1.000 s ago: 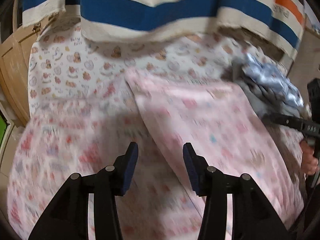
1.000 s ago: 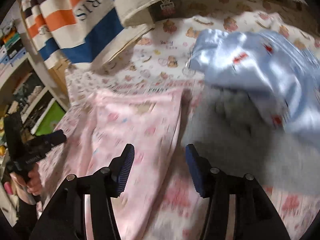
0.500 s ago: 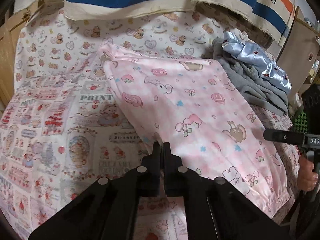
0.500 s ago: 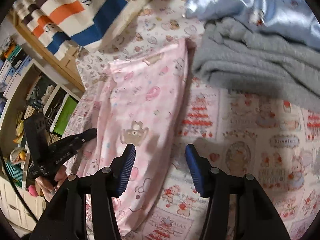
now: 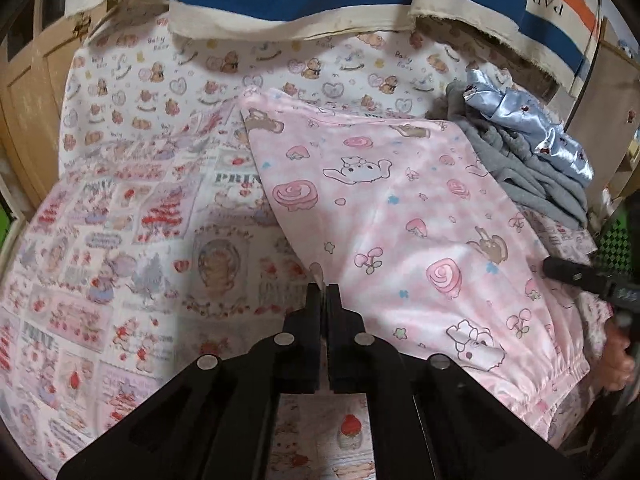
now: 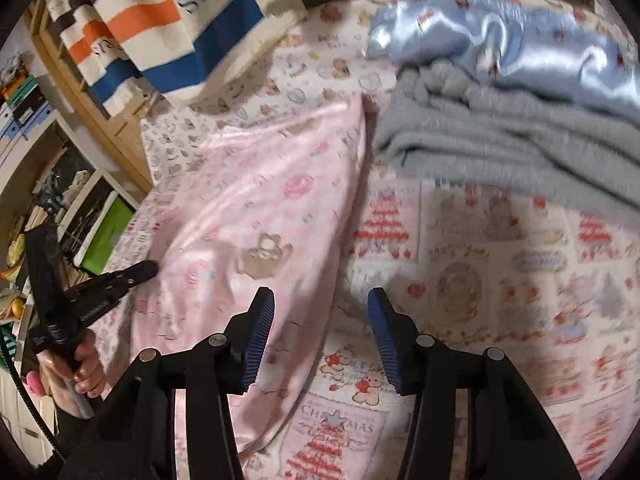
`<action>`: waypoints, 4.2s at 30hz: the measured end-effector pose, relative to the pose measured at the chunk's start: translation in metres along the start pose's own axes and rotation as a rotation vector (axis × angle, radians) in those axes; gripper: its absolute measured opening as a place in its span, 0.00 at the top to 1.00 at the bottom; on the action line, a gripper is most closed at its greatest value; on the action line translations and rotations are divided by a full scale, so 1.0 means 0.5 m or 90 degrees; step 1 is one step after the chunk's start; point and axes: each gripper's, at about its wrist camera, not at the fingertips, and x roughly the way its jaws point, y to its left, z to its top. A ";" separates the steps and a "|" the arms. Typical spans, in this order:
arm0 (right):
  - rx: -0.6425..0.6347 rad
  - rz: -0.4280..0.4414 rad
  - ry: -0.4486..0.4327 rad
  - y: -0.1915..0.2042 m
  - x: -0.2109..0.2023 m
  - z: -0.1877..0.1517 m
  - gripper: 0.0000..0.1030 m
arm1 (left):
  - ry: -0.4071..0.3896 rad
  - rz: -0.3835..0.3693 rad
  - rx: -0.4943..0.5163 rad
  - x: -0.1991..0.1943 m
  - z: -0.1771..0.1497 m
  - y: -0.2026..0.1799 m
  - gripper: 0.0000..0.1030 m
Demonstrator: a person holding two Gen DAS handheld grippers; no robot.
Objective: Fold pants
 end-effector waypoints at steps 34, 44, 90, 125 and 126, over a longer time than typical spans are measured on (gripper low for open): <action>-0.006 0.032 -0.068 0.021 -0.092 -0.121 0.50 | -0.073 -0.130 0.025 -0.135 -0.136 -0.066 0.79; 0.033 0.065 -0.031 0.064 -0.057 -0.162 0.55 | -0.027 -0.160 -0.037 -0.093 -0.164 -0.091 0.73; -0.013 -0.033 -0.183 0.033 -0.249 -0.127 0.43 | -0.193 -0.008 0.024 -0.234 -0.063 0.010 0.53; -0.133 -0.109 -0.146 0.063 0.013 0.301 0.14 | -0.268 0.105 0.047 0.028 0.340 0.062 0.01; -0.140 -0.100 -0.135 0.064 0.030 0.302 0.14 | -0.239 0.096 0.041 0.041 0.341 0.071 0.01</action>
